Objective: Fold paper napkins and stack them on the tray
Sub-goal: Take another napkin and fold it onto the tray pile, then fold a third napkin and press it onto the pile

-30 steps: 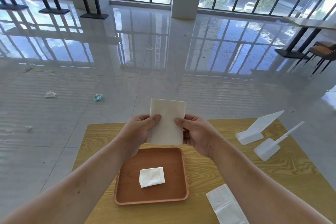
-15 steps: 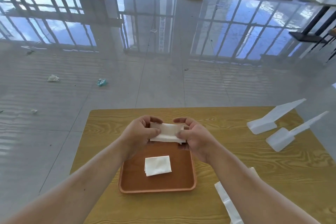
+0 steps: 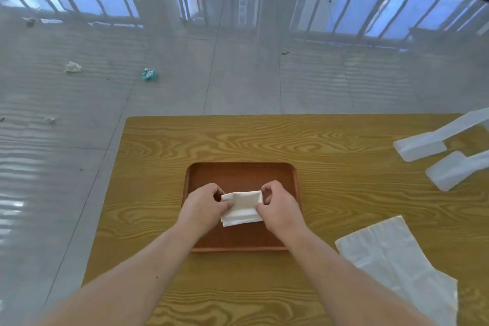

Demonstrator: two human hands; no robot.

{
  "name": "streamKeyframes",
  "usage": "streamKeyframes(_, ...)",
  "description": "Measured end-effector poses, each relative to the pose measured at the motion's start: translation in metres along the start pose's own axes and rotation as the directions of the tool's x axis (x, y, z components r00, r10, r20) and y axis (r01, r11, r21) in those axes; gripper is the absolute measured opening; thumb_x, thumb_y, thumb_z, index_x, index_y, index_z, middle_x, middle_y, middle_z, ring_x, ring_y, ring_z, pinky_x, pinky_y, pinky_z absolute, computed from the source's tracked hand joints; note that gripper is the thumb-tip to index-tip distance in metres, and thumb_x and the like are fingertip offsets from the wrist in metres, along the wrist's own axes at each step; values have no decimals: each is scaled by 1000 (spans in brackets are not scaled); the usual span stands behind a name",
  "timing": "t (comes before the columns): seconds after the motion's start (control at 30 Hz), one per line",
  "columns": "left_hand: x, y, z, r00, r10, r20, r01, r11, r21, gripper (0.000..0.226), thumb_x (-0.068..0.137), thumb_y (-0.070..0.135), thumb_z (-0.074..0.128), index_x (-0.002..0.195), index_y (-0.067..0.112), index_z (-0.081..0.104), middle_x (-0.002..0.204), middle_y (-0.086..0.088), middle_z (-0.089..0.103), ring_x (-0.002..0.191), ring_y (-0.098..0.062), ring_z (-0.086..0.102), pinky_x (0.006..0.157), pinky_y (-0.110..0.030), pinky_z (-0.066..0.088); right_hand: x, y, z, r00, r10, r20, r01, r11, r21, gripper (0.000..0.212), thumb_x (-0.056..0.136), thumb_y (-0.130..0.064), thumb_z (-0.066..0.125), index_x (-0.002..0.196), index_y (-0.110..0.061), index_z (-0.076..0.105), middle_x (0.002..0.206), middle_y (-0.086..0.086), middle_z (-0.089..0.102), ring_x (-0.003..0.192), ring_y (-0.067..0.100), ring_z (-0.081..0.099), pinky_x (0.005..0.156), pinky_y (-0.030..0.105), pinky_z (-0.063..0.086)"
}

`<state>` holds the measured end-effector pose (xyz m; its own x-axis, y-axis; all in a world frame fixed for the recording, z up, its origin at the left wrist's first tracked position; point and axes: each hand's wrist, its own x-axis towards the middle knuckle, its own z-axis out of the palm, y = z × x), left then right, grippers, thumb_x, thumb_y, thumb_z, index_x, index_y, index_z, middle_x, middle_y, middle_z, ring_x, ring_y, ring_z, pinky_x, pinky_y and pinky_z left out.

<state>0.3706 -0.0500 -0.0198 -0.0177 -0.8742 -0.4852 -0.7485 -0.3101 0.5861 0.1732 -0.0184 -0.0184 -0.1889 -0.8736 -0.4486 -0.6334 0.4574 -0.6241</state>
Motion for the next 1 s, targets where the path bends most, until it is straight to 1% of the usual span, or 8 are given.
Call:
streamKeyframes(0.13, -5, -6, 13, 967, 238, -91, -209, 946, 246, 36, 86, 33, 70, 119, 29, 55, 112, 7, 56, 100, -14, 55, 79, -31, 48, -7, 8, 9, 958, -277, -76, 240, 917, -318, 37, 91, -19, 61, 128, -23, 57, 111, -3, 60, 101, 20, 56, 86, 35, 51)
streamKeyframes(0.23, -8, -1, 22, 876, 474, 91, -457, 754, 473, 30, 95, 34, 59, 125, 28, 62, 124, 5, 57, 115, -20, 51, 94, -37, 51, -14, 17, 10, 885, -463, 44, 431, 781, -451, 32, 93, -16, 55, 122, -19, 67, 115, 1, 63, 108, 26, 53, 95, 39, 48)
streamKeyframes(0.3, -10, 3, 27, 874, 446, 193, -470, 675, 568, 29, 99, 38, 51, 125, 29, 62, 129, 5, 56, 115, -19, 51, 92, -35, 51, -17, 21, 10, 892, -422, 162, 445, 758, -477, 33, 96, -17, 47, 121, -19, 67, 130, 2, 62, 122, 29, 50, 103, 43, 44)
streamKeyframes(0.43, -12, 25, 32, 906, 375, 197, -402, 613, 680, 35, 97, 43, 45, 124, 30, 62, 127, 4, 58, 110, -18, 54, 86, -35, 52, -27, 35, -6, 902, -352, 250, 429, 796, -426, 46, 103, -20, 39, 147, -22, 55, 161, 0, 46, 155, 31, 25, 126, 49, 21)
streamKeyframes(0.57, -16, 76, 53, 898, 407, 165, -400, 600, 693, 38, 96, 49, 47, 124, 29, 62, 124, 4, 62, 112, -20, 57, 89, -37, 51, -50, 73, -51, 931, -364, 8, 347, 881, -322, 48, 97, -20, 50, 145, -21, 59, 150, 1, 57, 146, 26, 39, 120, 45, 33)
streamKeyframes(0.7, -31, 139, 106, 842, 454, 290, -534, 629, 565, 38, 95, 54, 53, 117, 26, 65, 115, 3, 64, 113, -22, 61, 94, -36, 49, -83, 144, -101, 944, -222, -245, 143, 942, -303, 45, 93, -17, 58, 137, -16, 62, 135, 0, 64, 128, 25, 52, 108, 40, 44)
streamKeyframes(0.83, -43, 192, 172, 803, 439, 403, -593, 652, 472, 47, 94, 59, 57, 123, 24, 64, 125, 1, 65, 114, -22, 62, 96, -36, 50, -116, 215, -136, 935, -106, -338, -3, 952, -307, 43, 92, -22, 62, 135, -17, 62, 131, 0, 64, 119, 25, 56, 102, 39, 49)
streamKeyframes(1.0, -45, 225, 234, 846, 309, 435, -508, 717, 477, 59, 86, 68, 63, 126, 23, 63, 126, 1, 62, 109, -23, 62, 85, -38, 53, -139, 271, -156, 943, -76, -324, -28, 952, -306, 47, 92, -26, 61, 138, -20, 59, 131, -1, 62, 118, 24, 55, 102, 38, 50)
